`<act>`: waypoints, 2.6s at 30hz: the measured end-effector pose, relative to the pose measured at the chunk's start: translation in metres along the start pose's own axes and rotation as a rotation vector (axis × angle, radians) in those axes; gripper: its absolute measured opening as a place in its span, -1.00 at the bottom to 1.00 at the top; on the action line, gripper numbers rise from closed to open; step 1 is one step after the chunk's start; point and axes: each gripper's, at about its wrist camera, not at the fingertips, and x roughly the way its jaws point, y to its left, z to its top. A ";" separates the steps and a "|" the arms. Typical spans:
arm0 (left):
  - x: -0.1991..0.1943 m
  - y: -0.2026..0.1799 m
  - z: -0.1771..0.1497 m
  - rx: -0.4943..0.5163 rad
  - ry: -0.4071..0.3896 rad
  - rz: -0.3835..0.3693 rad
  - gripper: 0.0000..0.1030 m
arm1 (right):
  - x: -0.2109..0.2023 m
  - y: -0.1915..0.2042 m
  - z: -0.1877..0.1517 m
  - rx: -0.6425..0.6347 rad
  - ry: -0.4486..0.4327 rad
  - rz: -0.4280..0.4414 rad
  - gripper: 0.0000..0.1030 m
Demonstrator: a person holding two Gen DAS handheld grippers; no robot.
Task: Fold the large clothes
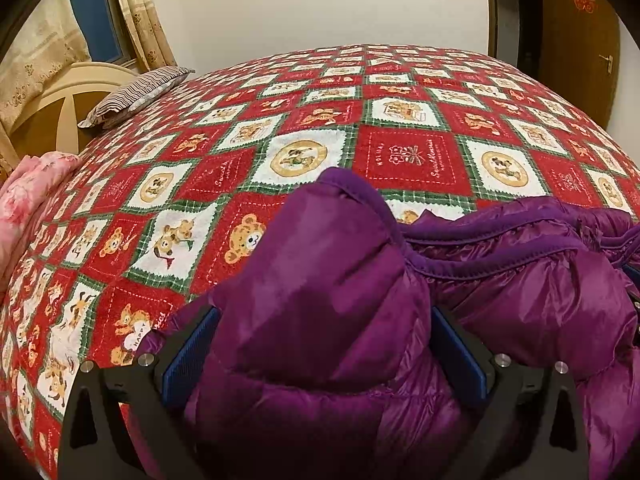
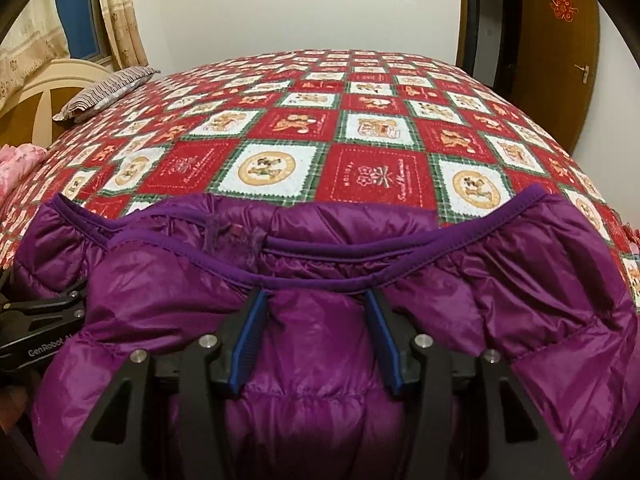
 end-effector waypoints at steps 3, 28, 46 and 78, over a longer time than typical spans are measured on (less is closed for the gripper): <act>0.000 0.000 0.000 0.000 0.000 -0.001 0.98 | 0.000 0.000 0.000 -0.003 0.001 -0.003 0.06; -0.079 0.002 -0.026 0.041 -0.070 -0.058 0.98 | -0.078 0.016 -0.020 0.024 -0.058 -0.030 0.06; -0.091 0.015 -0.055 -0.015 -0.091 0.052 0.98 | -0.056 0.031 -0.056 -0.055 -0.018 -0.069 0.13; -0.134 0.070 -0.137 -0.191 -0.108 -0.218 -0.80 | -0.098 0.047 -0.123 -0.079 -0.055 -0.130 0.44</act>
